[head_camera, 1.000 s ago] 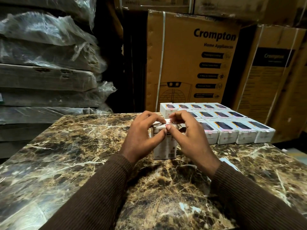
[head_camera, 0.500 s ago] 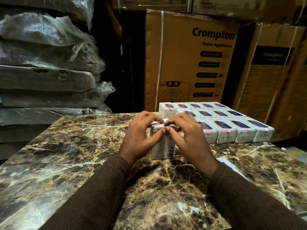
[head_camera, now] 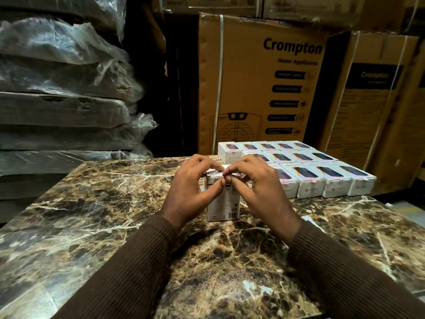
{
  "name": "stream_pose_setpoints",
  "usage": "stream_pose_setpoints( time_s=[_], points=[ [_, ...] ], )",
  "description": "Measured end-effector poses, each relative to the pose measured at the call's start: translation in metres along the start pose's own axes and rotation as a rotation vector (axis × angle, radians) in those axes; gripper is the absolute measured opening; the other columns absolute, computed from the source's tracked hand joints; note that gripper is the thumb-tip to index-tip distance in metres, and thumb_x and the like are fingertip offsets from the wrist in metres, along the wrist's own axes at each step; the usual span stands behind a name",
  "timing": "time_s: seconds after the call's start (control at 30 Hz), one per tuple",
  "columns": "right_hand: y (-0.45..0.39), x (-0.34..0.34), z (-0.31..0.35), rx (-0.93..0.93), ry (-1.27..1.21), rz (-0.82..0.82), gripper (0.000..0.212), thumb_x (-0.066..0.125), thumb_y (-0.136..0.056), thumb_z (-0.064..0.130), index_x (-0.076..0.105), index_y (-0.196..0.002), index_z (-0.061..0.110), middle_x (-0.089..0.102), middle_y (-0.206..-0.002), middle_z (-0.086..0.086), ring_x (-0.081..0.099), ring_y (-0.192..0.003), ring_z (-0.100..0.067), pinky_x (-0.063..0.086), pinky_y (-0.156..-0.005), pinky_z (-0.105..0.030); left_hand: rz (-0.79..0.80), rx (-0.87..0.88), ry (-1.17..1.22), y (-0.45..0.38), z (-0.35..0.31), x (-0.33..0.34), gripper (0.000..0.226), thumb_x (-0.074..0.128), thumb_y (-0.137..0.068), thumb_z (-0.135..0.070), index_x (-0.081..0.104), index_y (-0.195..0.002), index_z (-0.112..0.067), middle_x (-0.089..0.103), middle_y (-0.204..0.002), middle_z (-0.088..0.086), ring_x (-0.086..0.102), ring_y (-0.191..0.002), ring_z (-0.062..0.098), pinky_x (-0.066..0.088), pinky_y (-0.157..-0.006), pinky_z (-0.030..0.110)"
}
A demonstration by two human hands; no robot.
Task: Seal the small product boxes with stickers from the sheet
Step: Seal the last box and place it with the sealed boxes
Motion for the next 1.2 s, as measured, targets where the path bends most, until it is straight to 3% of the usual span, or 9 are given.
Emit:
stream_pose_setpoints(
  time_s=[0.33, 0.53, 0.7, 0.83, 1.03, 1.2],
  points=[
    [-0.002, -0.004, 0.004, -0.002, 0.010, 0.004, 0.014, 0.073, -0.095, 0.018, 0.075, -0.108, 0.022, 0.065, -0.102, 0.012, 0.059, -0.100, -0.005, 0.054, -0.085, -0.032, -0.010, 0.007, -0.003, 0.001, -0.002, -0.001, 0.022, 0.075, -0.095, -0.037, 0.071, -0.114, -0.027, 0.061, -0.115, -0.011, 0.059, -0.111, 0.006, 0.056, -0.091, 0.042],
    [-0.002, 0.000, 0.001, -0.001, 0.025, 0.002, 0.008, 0.073, -0.095, 0.018, 0.075, -0.101, 0.024, 0.063, -0.097, 0.011, 0.060, -0.097, -0.009, 0.056, -0.081, -0.041, 0.005, -0.001, -0.009, 0.001, 0.000, 0.000, 0.022, 0.076, -0.095, -0.035, 0.071, -0.115, -0.028, 0.061, -0.116, -0.010, 0.059, -0.112, 0.008, 0.056, -0.091, 0.044],
    [-0.001, -0.004, -0.001, 0.009, 0.024, 0.031, 0.014, 0.071, -0.095, 0.011, 0.074, -0.105, 0.020, 0.065, -0.101, 0.010, 0.061, -0.099, -0.008, 0.057, -0.084, -0.035, 0.003, -0.009, -0.013, 0.001, 0.000, 0.000, 0.023, 0.075, -0.094, -0.034, 0.071, -0.115, -0.026, 0.061, -0.116, -0.010, 0.058, -0.112, 0.008, 0.056, -0.092, 0.044],
    [-0.001, -0.010, -0.003, 0.028, -0.022, 0.047, 0.015, 0.073, -0.096, 0.017, 0.074, -0.111, 0.019, 0.069, -0.105, 0.010, 0.064, -0.101, -0.005, 0.059, -0.086, -0.035, -0.002, -0.001, -0.004, 0.001, 0.000, -0.001, 0.022, 0.077, -0.095, -0.032, 0.072, -0.115, -0.024, 0.063, -0.117, -0.009, 0.060, -0.113, 0.009, 0.056, -0.091, 0.043],
    [-0.006, -0.003, 0.001, 0.006, -0.001, 0.025, 0.007, 0.075, -0.094, 0.026, 0.076, -0.101, 0.026, 0.063, -0.096, 0.014, 0.062, -0.098, -0.009, 0.056, -0.081, -0.042, -0.012, 0.025, -0.003, 0.002, -0.002, -0.003, 0.022, 0.077, -0.096, -0.034, 0.073, -0.116, -0.027, 0.063, -0.115, -0.010, 0.061, -0.112, 0.007, 0.055, -0.090, 0.040],
    [-0.006, -0.002, -0.001, 0.016, -0.005, 0.036, 0.012, 0.075, -0.092, 0.015, 0.076, -0.099, 0.025, 0.062, -0.096, 0.012, 0.061, -0.099, -0.012, 0.055, -0.082, -0.044, 0.002, 0.022, -0.005, 0.002, -0.001, -0.003, 0.022, 0.077, -0.095, -0.030, 0.072, -0.117, -0.027, 0.064, -0.117, -0.010, 0.061, -0.113, 0.008, 0.055, -0.091, 0.039]
  ],
)
Point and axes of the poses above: each hand's wrist, its own y-axis away from the middle knuckle, its own x-axis out of the palm, z = x × y, the point moved 3 cm from there along -y, towards the middle knuckle
